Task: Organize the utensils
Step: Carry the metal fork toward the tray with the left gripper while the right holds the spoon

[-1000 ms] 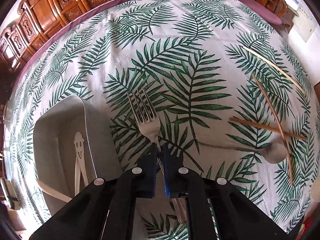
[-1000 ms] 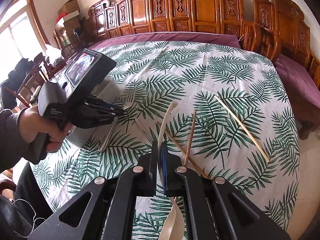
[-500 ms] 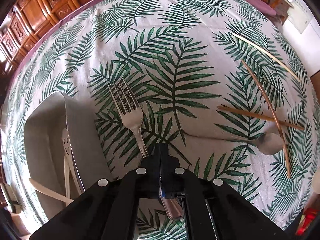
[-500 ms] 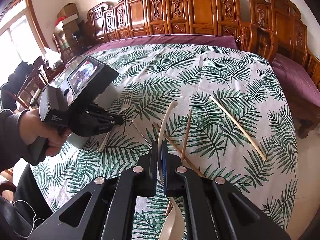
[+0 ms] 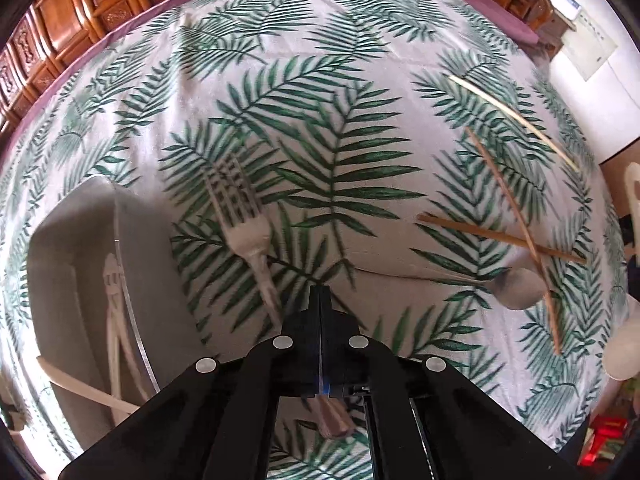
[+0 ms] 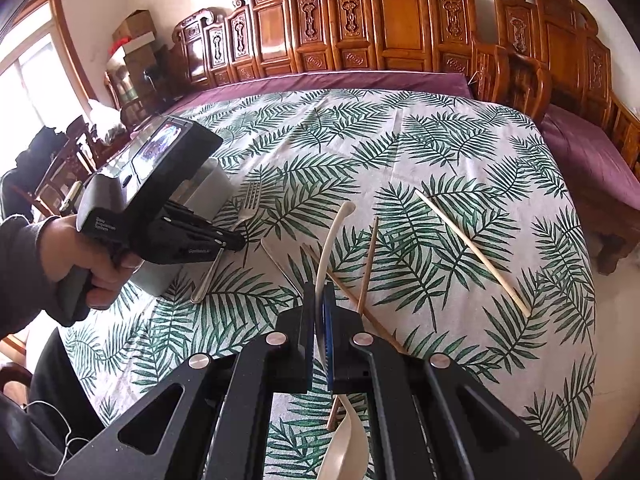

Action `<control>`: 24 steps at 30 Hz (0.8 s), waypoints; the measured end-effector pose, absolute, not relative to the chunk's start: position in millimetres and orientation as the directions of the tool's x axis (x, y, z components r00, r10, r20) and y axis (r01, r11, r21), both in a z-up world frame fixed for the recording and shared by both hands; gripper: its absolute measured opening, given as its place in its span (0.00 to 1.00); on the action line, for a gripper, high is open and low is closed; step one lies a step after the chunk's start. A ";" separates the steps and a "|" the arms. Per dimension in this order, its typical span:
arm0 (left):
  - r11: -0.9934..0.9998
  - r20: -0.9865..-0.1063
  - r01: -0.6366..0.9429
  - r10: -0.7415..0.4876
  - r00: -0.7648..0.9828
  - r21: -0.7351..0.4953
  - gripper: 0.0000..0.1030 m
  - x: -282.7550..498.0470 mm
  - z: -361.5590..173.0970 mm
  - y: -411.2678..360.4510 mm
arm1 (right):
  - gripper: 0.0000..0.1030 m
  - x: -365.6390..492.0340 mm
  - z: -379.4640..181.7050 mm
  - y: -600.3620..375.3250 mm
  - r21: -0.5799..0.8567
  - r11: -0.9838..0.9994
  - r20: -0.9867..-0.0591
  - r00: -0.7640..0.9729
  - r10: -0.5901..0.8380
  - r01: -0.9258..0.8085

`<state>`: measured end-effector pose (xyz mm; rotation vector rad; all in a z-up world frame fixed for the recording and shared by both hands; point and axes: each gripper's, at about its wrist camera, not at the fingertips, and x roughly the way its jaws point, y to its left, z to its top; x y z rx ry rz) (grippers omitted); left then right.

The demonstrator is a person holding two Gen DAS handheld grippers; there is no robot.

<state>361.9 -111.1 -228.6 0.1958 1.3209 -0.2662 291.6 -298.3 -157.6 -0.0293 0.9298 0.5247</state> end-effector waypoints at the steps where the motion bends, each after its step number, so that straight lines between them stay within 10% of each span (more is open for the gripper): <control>1: 0.951 -0.971 0.309 -0.083 0.225 -0.010 0.00 360.4 -228.3 -113.1 | 0.05 291.3 -157.8 -299.3 0.199 0.875 -0.769 0.483 0.418 -0.442; 24: 0.953 -0.970 0.269 0.077 0.230 0.139 0.19 378.8 -231.3 -99.0 | 0.05 288.0 -150.5 -302.8 0.231 0.848 -0.715 0.508 0.481 -0.477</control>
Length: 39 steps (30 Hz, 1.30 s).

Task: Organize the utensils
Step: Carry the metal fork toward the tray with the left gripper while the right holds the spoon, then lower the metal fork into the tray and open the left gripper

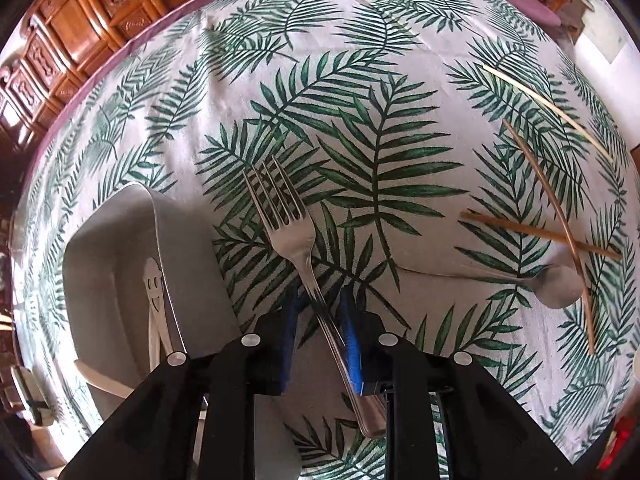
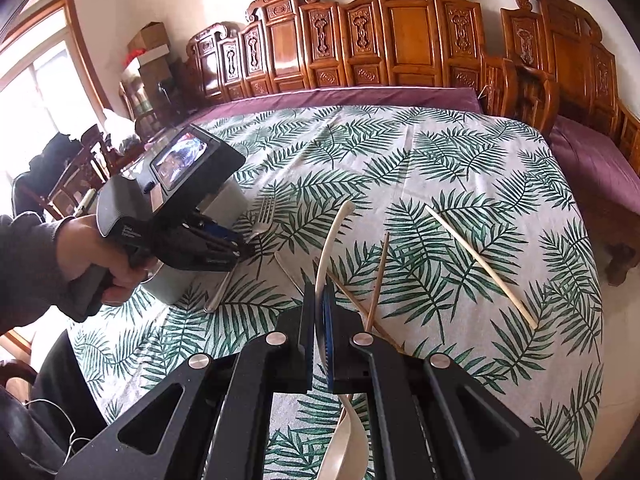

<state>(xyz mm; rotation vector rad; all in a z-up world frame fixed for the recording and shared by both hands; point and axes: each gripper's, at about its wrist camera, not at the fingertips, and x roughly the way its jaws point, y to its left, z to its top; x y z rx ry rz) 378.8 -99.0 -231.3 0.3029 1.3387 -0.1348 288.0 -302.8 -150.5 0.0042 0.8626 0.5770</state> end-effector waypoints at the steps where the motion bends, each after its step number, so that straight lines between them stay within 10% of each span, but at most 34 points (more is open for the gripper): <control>1: 0.956 -0.972 0.265 0.069 0.225 0.129 0.18 379.6 -231.7 -97.9 | 0.05 288.6 -150.6 -304.0 0.231 0.847 -0.714 0.509 0.482 -0.478; 23: 0.956 -0.946 0.280 -0.007 0.323 0.089 0.05 351.0 -228.3 -107.1 | 0.05 289.6 -168.4 -300.2 0.196 0.872 -0.774 0.475 0.418 -0.449; 39: 0.967 -0.864 0.253 -0.154 0.480 -0.032 0.05 310.9 -131.5 -64.6 | 0.05 282.6 -140.2 -247.6 0.154 0.852 -0.776 0.472 0.418 -0.500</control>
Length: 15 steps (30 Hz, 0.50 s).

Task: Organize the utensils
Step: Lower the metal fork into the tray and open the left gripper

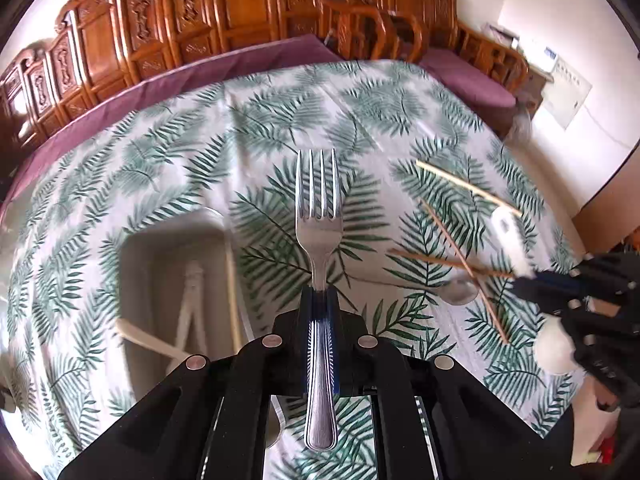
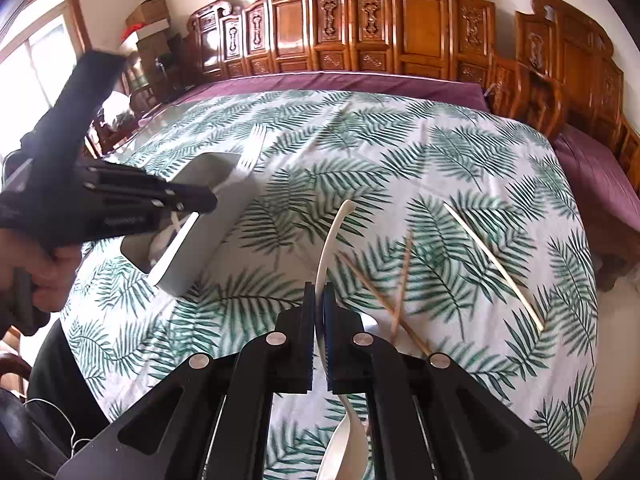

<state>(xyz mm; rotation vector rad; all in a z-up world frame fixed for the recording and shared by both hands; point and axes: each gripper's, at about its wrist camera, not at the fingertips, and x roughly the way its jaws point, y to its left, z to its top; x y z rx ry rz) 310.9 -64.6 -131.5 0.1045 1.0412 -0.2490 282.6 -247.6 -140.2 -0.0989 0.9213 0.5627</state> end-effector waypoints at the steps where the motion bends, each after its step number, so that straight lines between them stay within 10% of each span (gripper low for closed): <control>1: 0.968 -0.859 0.249 -0.157 0.487 -0.036 0.05 309.0 -126.8 -60.6 | 0.05 282.4 -138.5 -243.2 0.152 0.850 -0.776 0.472 0.419 -0.505; 15: 0.994 -0.840 0.109 -0.080 0.536 -0.025 0.06 309.9 -109.3 30.3 | 0.05 285.7 -121.8 -175.0 0.134 0.805 -0.774 0.446 0.450 -0.578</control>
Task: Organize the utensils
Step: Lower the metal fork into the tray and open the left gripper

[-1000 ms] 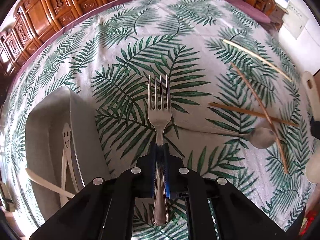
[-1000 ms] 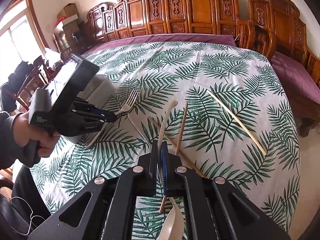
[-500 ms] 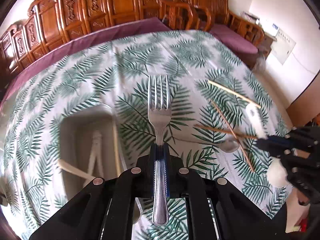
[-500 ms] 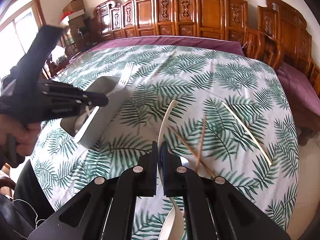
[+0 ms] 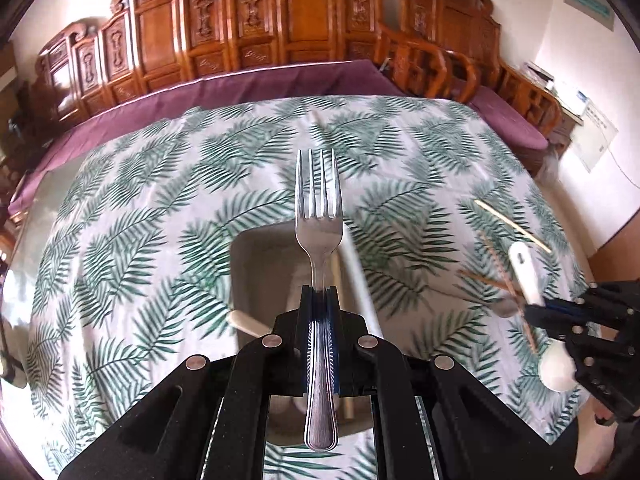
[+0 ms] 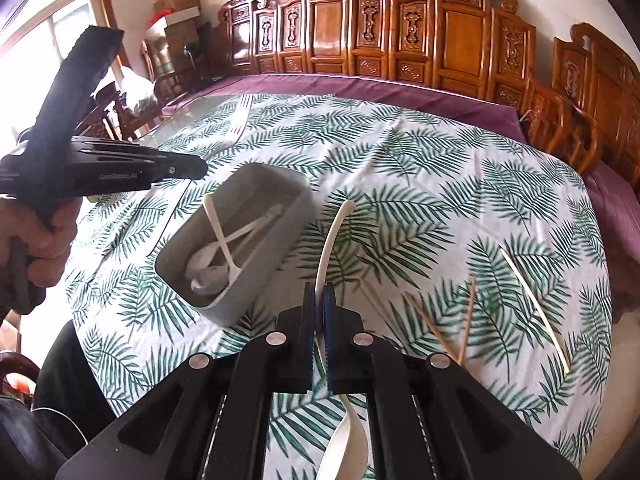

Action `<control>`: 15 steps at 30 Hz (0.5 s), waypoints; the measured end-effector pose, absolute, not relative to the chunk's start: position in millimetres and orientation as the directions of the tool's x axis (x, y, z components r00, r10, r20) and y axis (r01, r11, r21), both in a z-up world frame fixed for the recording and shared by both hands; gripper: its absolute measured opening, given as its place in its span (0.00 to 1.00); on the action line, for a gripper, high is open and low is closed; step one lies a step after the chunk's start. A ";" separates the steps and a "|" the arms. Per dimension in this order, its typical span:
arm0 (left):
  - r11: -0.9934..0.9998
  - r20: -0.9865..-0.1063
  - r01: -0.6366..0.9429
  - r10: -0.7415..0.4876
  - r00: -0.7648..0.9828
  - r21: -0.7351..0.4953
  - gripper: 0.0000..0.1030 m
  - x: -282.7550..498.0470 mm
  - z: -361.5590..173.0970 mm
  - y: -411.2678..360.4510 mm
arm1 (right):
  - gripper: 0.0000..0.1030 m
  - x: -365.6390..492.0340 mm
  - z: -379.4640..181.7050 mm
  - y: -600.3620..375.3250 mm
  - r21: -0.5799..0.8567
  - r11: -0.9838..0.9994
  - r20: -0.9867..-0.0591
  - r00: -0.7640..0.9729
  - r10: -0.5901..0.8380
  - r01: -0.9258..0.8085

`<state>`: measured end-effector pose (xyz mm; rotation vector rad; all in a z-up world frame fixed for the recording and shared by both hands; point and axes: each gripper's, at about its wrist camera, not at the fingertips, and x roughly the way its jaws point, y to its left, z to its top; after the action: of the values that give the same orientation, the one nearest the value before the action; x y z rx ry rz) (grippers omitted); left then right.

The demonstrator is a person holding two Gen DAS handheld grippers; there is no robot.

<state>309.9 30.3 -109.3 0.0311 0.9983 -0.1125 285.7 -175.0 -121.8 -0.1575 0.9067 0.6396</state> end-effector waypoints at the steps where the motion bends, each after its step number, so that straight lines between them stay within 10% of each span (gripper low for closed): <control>1: 0.995 -0.843 0.098 -0.075 0.532 -0.026 0.06 310.9 -113.5 35.7 | 0.05 285.5 -120.9 -172.7 0.133 0.803 -0.774 0.445 0.450 -0.581; 15: 0.998 -0.884 0.056 -0.048 0.465 -0.025 0.08 327.2 -160.6 51.8 | 0.05 284.8 -125.6 -151.5 0.121 0.790 -0.794 0.419 0.440 -0.601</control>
<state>327.2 51.8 -160.6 0.0078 1.0855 -0.0641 284.8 -151.5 -125.6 -0.1929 0.9323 0.6573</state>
